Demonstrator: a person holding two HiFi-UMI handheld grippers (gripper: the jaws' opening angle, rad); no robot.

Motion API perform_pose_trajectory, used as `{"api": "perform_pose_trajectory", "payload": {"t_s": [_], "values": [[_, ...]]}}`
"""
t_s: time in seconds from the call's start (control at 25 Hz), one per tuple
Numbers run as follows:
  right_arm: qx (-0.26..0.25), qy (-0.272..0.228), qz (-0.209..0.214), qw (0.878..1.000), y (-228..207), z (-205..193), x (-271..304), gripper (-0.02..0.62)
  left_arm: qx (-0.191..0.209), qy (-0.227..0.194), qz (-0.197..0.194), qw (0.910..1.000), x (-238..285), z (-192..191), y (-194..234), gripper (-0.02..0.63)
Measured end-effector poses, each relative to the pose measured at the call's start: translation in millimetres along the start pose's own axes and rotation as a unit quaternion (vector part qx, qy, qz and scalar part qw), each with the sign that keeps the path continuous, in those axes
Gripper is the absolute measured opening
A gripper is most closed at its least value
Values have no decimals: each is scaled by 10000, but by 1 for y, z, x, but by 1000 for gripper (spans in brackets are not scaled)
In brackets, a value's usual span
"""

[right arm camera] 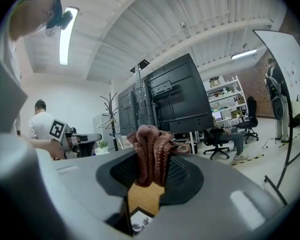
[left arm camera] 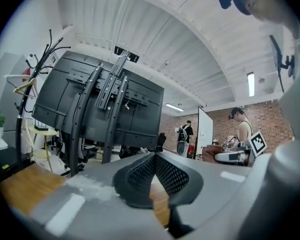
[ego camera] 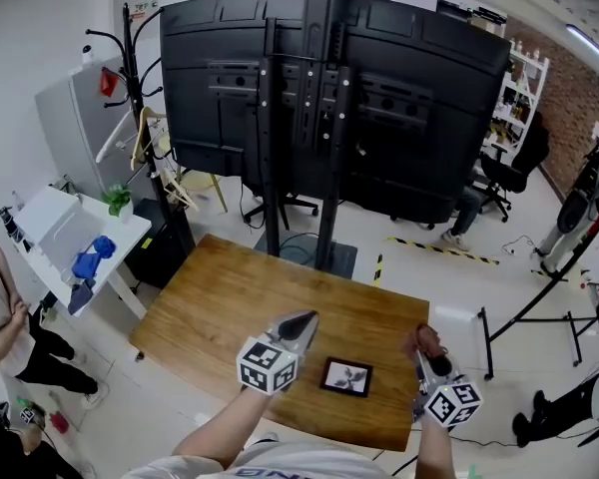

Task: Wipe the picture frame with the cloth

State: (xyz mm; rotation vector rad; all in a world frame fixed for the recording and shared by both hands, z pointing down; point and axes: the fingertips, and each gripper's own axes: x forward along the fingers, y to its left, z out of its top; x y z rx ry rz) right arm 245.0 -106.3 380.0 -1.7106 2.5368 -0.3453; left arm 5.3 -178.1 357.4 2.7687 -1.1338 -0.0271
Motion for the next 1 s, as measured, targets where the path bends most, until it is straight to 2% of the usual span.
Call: {"api": "perform_pose_trajectory", "payload": {"t_s": [0.2, 0.48, 0.72, 1.0], "values": [[-106, 41, -3, 9999, 10, 3, -3, 110, -76, -12, -13, 10000, -6, -5, 4, 6], [-174, 67, -36, 9998, 11, 7, -3, 110, -5, -32, -251, 9997, 6, -4, -6, 6], [-121, 175, 4, 9998, 21, -7, -3, 109, -45, 58, -247, 9997, -3, -9, -4, 6], [-59, 236, -77, 9997, 19, -10, -7, 108, -107, 199, -525, 9984, 8, -16, -19, 8]]}}
